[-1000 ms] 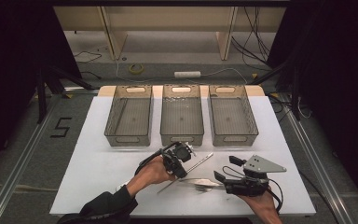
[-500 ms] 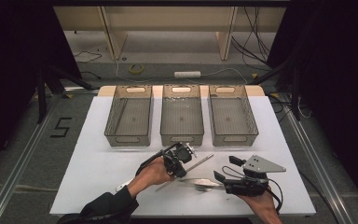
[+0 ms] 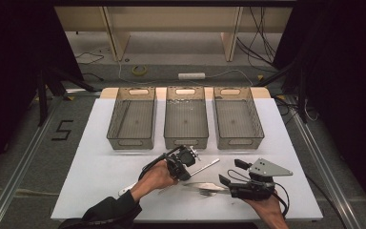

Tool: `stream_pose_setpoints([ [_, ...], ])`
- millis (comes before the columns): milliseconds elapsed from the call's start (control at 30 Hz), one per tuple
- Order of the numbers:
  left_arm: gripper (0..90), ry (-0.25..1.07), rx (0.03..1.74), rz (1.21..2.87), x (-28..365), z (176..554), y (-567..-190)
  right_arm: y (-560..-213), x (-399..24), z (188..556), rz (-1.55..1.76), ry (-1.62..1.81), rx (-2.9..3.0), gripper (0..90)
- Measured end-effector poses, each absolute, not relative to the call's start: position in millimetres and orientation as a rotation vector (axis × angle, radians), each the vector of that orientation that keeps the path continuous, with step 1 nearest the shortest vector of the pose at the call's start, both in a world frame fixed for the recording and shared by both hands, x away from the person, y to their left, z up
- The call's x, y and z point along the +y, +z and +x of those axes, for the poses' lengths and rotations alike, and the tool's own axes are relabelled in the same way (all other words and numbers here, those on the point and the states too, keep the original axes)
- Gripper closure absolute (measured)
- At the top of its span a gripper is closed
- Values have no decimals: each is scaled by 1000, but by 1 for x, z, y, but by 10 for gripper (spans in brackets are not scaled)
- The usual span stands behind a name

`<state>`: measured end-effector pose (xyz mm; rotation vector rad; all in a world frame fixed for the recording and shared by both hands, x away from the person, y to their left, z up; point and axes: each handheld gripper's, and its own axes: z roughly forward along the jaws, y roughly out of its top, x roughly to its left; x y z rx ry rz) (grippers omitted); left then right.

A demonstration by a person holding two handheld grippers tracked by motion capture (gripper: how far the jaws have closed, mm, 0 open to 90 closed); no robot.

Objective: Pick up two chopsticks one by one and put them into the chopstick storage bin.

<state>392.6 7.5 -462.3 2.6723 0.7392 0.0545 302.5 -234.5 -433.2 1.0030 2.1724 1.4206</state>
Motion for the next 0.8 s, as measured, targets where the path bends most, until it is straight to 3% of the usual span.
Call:
stream_pose_setpoints([
  [800, 859, 77, 714, 2567, 23, 396, -425, -433, -235, 302, 1004, 1420, 2172, 219],
])
